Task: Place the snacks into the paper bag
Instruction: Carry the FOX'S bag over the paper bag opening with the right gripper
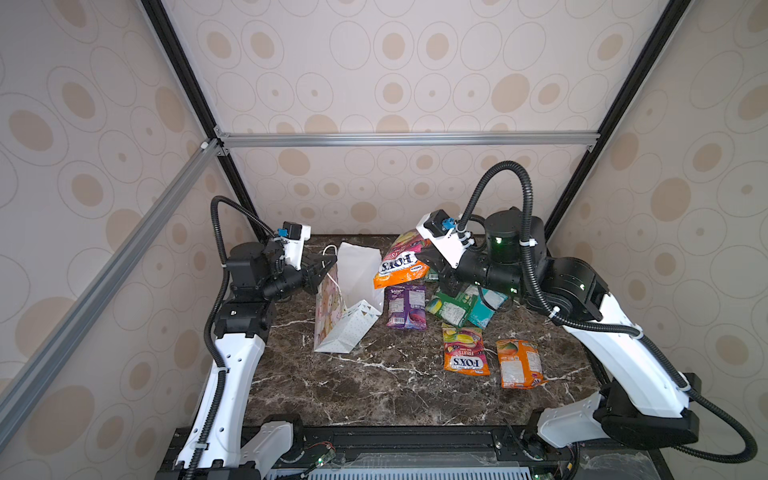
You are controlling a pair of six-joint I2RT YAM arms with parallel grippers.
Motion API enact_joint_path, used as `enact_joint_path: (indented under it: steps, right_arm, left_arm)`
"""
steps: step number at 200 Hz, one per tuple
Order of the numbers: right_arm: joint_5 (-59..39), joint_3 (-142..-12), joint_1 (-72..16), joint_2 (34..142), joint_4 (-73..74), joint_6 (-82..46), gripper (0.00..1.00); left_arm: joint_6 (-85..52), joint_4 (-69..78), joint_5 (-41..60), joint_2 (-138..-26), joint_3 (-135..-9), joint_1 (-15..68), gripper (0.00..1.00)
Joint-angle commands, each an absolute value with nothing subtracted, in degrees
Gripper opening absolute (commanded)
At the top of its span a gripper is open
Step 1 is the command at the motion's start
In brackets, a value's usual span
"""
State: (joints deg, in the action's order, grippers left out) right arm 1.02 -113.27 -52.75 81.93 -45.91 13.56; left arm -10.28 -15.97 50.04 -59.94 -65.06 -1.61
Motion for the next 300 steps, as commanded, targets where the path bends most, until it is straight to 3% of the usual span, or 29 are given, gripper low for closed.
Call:
enact_joint_path:
  steps: [1, 79, 300]
  right_arm:
    - [-2.2, -117.2, -53.0, 83.4, -44.5, 16.3, 0.00]
    - [-5.7, -124.1, -53.0, 91.0, -47.6, 20.4, 0.00]
    - [2.1, -134.0, -52.7, 106.3, -51.5, 29.8, 0.00]
  left_arm:
    - [-11.2, -13.5, 52.0, -59.9, -65.1, -2.0, 0.00]
    - [-11.0, -13.6, 52.3, -59.4, -65.1, -2.0, 0.00]
    - [-10.2, -14.5, 52.1, -59.7, -65.2, -2.0, 0.00]
